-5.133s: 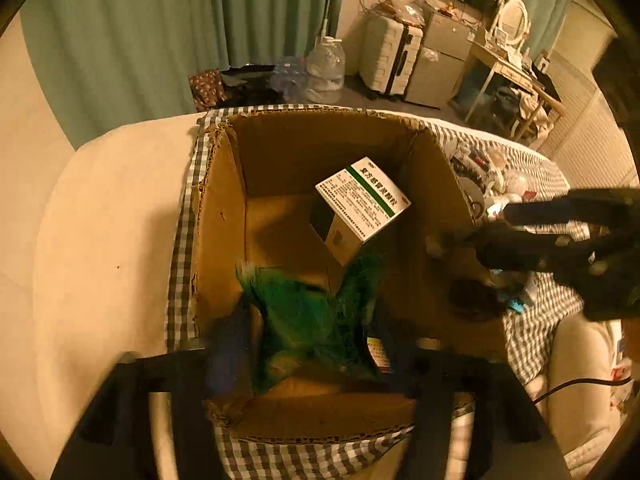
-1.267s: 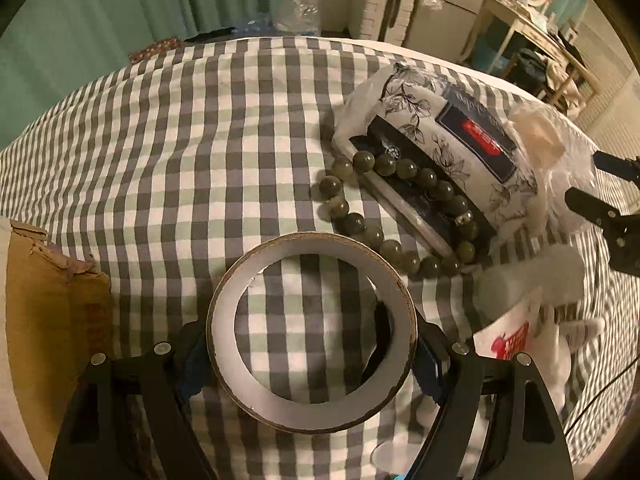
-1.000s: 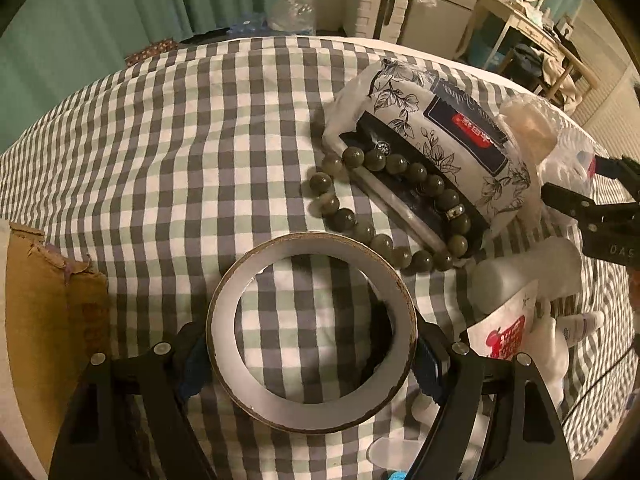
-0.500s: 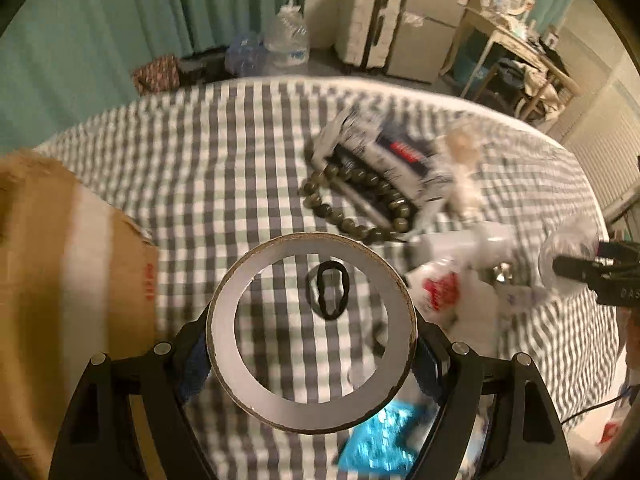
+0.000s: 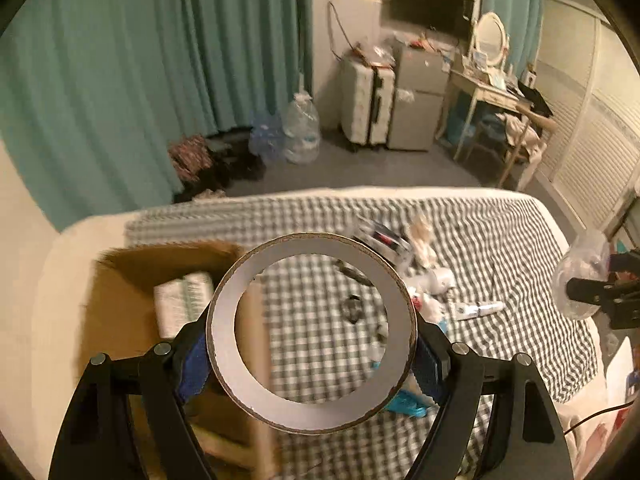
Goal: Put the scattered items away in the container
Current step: 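Carry the tape roll and clear cup to the cardboard box and release them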
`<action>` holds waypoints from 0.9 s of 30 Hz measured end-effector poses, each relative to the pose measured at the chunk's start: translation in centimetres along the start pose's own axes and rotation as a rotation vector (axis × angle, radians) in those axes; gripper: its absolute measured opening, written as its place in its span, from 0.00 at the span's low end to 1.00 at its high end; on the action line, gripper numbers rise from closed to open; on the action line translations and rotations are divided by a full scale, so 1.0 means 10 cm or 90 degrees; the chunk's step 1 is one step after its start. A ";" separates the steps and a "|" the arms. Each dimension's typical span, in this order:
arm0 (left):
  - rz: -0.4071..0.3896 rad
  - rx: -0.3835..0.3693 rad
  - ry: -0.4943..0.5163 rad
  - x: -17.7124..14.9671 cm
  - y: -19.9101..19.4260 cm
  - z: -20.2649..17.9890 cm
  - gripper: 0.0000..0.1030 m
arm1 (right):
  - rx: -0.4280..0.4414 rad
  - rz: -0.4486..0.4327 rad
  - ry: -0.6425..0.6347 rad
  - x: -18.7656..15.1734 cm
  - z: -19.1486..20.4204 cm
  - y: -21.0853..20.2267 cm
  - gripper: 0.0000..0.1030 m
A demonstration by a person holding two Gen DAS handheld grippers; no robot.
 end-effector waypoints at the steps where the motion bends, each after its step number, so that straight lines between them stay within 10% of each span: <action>1: -0.006 0.005 -0.002 0.02 -0.07 0.07 0.81 | 0.004 -0.012 -0.006 0.04 0.10 -0.13 0.91; 12: -0.023 0.056 -0.058 -0.23 -0.51 1.29 0.81 | 0.082 -0.069 -0.113 0.31 1.79 -0.66 0.91; 27: 0.054 0.018 -0.110 -1.15 0.23 1.99 0.81 | 0.094 0.042 -0.066 0.22 3.49 0.59 0.91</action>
Point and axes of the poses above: each gripper's, at about its wrist camera, not at the fingertips, and y roughly the way its jaws point, z to its left, x to its top, the point moved 5 cm from there along y, roughly the way its jaws point, and after that the axes turned 7 degrees about -z, right-handed, at the moved point
